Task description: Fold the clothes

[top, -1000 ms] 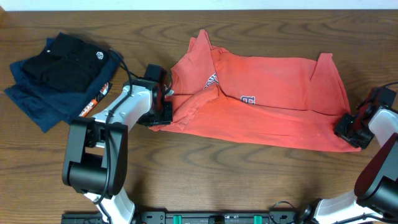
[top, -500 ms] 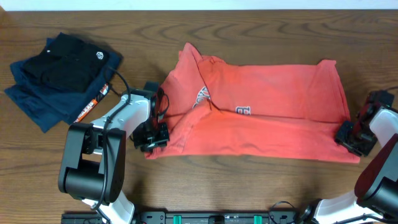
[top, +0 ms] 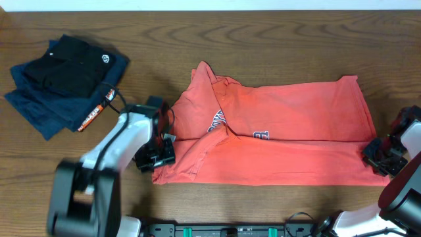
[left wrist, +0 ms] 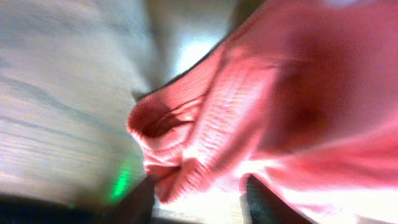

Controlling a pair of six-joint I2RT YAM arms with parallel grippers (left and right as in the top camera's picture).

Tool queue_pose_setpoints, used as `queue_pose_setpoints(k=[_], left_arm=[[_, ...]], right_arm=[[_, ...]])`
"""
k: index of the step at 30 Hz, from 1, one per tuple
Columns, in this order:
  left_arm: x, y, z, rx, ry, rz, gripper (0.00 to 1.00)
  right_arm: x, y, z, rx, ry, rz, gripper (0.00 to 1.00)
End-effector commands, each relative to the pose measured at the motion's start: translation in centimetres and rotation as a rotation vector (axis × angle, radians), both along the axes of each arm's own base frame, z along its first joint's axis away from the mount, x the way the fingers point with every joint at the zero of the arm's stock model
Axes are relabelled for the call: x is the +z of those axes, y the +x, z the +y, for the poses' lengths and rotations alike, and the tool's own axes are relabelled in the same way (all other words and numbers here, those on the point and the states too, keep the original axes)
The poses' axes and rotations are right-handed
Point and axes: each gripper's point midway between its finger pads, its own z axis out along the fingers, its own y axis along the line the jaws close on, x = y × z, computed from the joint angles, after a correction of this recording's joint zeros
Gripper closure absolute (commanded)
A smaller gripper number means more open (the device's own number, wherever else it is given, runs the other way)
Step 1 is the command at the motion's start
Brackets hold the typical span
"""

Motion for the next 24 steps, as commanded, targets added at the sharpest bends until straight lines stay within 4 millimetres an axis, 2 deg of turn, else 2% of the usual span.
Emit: queue_pose_setpoints(k=[1,4,5,7,9,13,19,24], left_arm=[[3.8,4.7,-0.4,-0.052,-0.033,-0.266,0.26],[6.8,9.6,-1.5,-0.075,-0.080,-0.513,0.22],[7.6,11.2,-1.9,-0.082,-0.094,-0.582,0.22],[9.1,14.1,-3.2,-0.118,-0.149,-0.707,0.22],[9.7,16.0,-4.5,-0.134,-0.211,-0.780,0.25],[8.6,18.6,-6.8,-0.158,-0.322,-0.826,0.25],[6.4,21.2,-9.3,-0.189,-0.421,-0.851,0.26],[5.9,23.2,-10.7,-0.209,-0.428,-0.836,0.26]], right_arm=[[1.5,1.7,0.8,0.040,0.049,-0.119,0.68],[4.7,4.6,1.1,0.096,0.060,-0.286,0.61],[5.8,5.5,1.3,0.115,0.065,-0.342,0.53],[8.0,7.2,2.0,0.139,0.091,-0.456,0.27],[9.9,8.4,3.1,0.162,0.133,-0.560,0.01],[12.6,10.2,5.0,0.252,0.195,-0.714,0.04],[12.6,10.4,5.2,0.268,0.199,-0.722,0.06],[12.6,10.6,5.9,0.286,0.204,-0.713,0.07]])
